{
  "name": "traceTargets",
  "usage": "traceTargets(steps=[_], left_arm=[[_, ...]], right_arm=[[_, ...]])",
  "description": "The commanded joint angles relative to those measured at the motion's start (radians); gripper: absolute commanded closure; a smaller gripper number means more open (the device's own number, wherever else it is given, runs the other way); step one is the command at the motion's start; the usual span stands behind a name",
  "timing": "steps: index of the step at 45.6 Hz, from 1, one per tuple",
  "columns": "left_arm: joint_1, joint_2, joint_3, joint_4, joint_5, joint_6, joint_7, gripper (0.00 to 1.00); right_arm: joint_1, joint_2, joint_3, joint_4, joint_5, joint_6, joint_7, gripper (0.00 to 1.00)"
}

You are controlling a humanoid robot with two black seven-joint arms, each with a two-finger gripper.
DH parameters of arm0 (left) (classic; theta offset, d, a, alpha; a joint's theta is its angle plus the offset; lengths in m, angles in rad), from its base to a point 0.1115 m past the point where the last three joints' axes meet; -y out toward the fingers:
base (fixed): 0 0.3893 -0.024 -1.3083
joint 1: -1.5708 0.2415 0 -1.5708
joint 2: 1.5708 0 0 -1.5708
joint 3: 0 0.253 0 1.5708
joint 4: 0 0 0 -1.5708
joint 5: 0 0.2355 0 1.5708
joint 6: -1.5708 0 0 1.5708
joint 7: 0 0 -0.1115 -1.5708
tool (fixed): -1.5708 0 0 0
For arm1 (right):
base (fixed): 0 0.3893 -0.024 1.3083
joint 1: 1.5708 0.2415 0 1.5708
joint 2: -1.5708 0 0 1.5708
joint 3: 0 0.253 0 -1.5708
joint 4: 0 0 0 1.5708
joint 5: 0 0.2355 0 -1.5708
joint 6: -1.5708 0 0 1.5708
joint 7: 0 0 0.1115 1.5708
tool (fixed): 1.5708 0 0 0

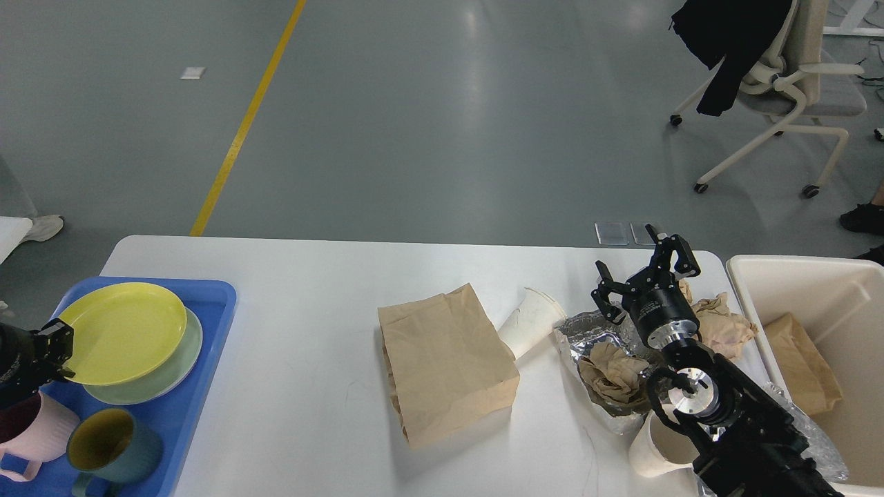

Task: Tidy desktop

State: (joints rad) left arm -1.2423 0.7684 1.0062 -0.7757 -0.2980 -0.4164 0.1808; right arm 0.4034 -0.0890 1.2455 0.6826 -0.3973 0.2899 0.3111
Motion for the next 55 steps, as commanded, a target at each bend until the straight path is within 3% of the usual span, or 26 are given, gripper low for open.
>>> traceTargets(steps=[1, 22, 29, 43, 47, 52, 55], left_arm=[[0.01, -0.017, 0.0, 0.001, 0.019, 0.025, 0.0, 1.0], [0.046, -0.041, -0.006, 0.003, 0.039, 0.076, 0.0, 0.96], [0.046, -0.041, -0.006, 0.003, 0.039, 0.103, -0.001, 0.73], [0.037, -0.037, -0.009, 0.003, 0.037, 0.13, -0.001, 0.43], [0.021, -0.031, -0.018, 0.003, 0.037, 0.131, -0.003, 0.21], [-0.039, -0.023, -0.081, 0.004, 0.042, 0.116, -0.007, 0.07], [-0.039, -0.005, -0.159, 0.004, 0.042, 0.116, -0.017, 0.05]], right_arm=[[0.0, 0.0, 0.0, 0.0, 0.0, 0.0, 0.0, 0.0], [0.0, 0.0, 0.0, 0.0, 0.0, 0.0, 0.0, 0.0], [0.0, 0.0, 0.0, 0.0, 0.0, 0.0, 0.0, 0.0], [0.0, 0.0, 0.0, 0.0, 0.0, 0.0, 0.0, 0.0], [0.0, 0.0, 0.0, 0.0, 0.0, 0.0, 0.0, 0.0], [0.0, 0.0, 0.0, 0.0, 0.0, 0.0, 0.0, 0.0], [0.0, 0.0, 0.0, 0.0, 0.0, 0.0, 0.0, 0.0]])
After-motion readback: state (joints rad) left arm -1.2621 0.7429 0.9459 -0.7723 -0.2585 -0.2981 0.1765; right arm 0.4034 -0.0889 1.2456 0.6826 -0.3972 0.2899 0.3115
